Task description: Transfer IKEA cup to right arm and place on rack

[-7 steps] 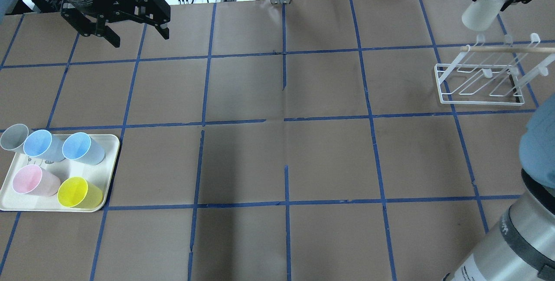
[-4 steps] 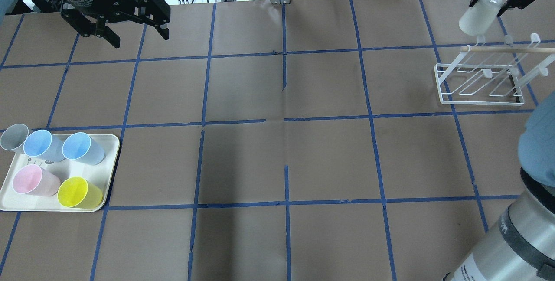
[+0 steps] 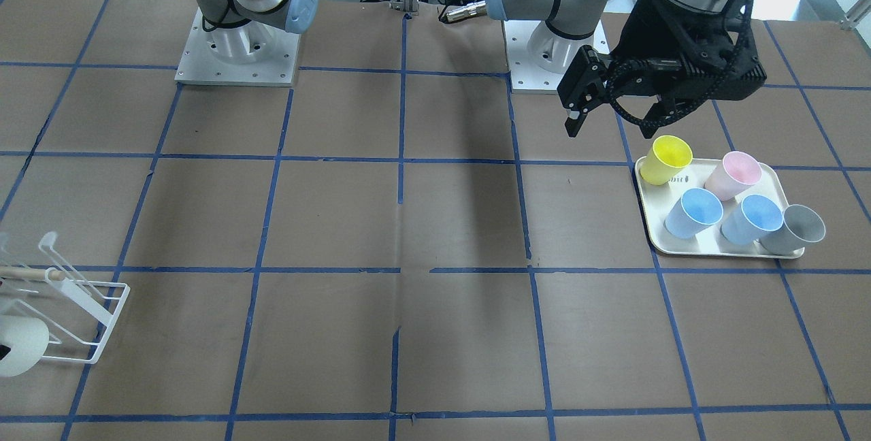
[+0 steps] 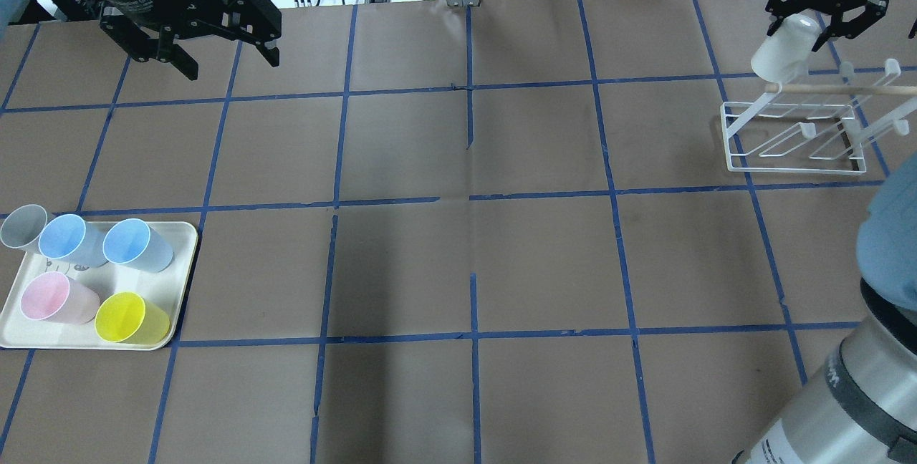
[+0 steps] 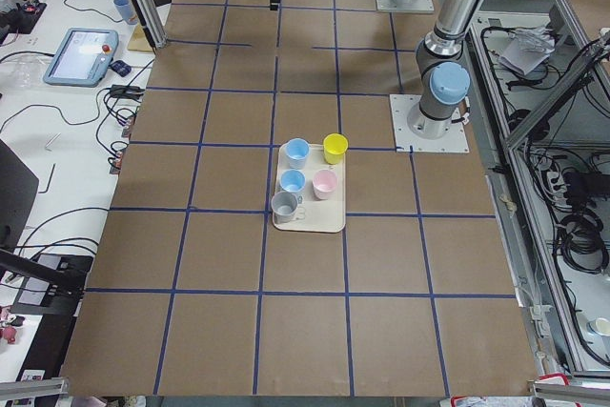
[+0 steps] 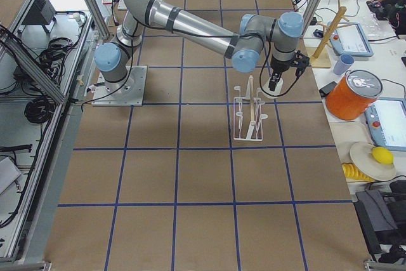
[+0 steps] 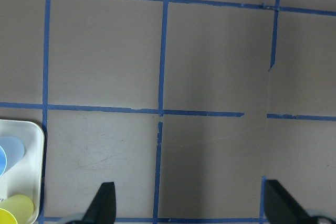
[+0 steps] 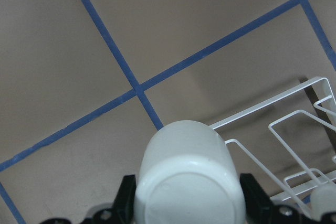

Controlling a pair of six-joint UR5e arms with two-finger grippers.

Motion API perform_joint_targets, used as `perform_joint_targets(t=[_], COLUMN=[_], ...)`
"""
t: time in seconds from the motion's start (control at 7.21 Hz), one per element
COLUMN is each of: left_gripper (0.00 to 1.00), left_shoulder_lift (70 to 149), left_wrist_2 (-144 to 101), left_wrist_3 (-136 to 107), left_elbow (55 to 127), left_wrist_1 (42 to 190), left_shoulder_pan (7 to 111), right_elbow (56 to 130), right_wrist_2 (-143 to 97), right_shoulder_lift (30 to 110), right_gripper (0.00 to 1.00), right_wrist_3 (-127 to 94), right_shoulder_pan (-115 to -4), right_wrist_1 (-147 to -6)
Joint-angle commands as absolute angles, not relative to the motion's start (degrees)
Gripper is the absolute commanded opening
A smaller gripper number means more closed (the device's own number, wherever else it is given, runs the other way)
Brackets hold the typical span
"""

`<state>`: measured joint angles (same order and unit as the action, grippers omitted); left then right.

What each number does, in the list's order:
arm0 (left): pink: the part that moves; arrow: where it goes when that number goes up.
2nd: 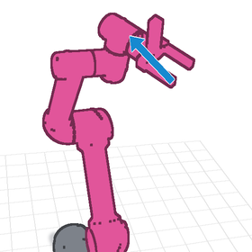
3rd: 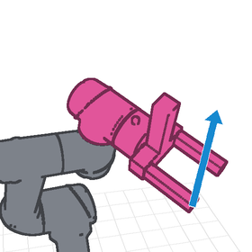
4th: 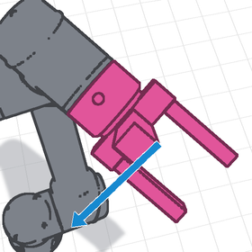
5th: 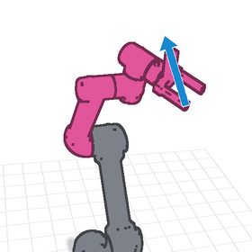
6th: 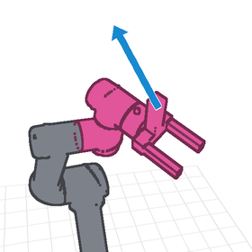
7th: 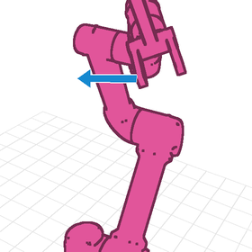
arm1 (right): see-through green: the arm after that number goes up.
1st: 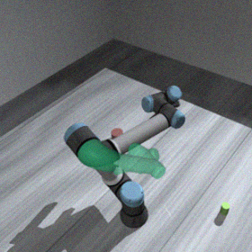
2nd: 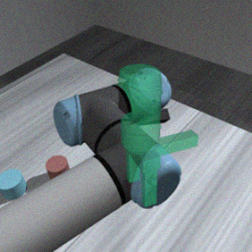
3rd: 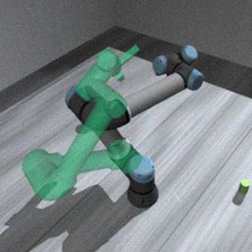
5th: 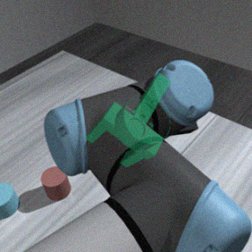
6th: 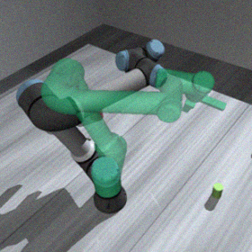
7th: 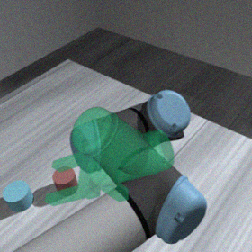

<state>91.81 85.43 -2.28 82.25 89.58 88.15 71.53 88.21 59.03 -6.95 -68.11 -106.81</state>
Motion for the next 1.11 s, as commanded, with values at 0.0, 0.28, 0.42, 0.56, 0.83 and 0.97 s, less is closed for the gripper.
perform_joint_targets(t=[0.0, 0.28, 0.42, 0.56, 0.83, 0.97], left_gripper=[1.0, 1.0, 1.0, 1.0, 1.0, 1.0], left_shoulder_lift=[91.9, 92.3, 92.2, 92.2, 92.3, 92.3], left_wrist_2=[85.4, 85.4, 85.4, 85.4, 85.4, 85.4], left_wrist_3=[-2.3, -2.3, -2.3, -2.3, -2.3, -2.4], left_elbow=[81.9, 81.7, 81.7, 81.7, 81.7, 81.7], left_wrist_1=[89.6, 89.6, 89.6, 89.6, 89.6, 89.6], left_shoulder_pan=[88.2, 88.2, 88.2, 88.2, 88.2, 88.2], right_elbow=[70.4, 66.3, 63.8, 62.9, 63.4, 63.5], right_wrist_2=[88.5, 88.5, 88.5, 88.2, 88.0, 88.5], right_shoulder_lift=[59.1, 59.2, 59.2, 59.3, 59.2, 59.3], right_gripper=[0.0, 0.0, 0.0, 0.0, 0.0, 0.0], right_wrist_3=[-6.9, -6.9, -6.9, -6.9, -7.3, -7.1], right_shoulder_pan=[-68.1, -68.2, -68.4, -68.6, -68.6, -68.6], right_wrist_1=[-107.0, -107.6, -107.6, -106.9, -103.2, -101.4])
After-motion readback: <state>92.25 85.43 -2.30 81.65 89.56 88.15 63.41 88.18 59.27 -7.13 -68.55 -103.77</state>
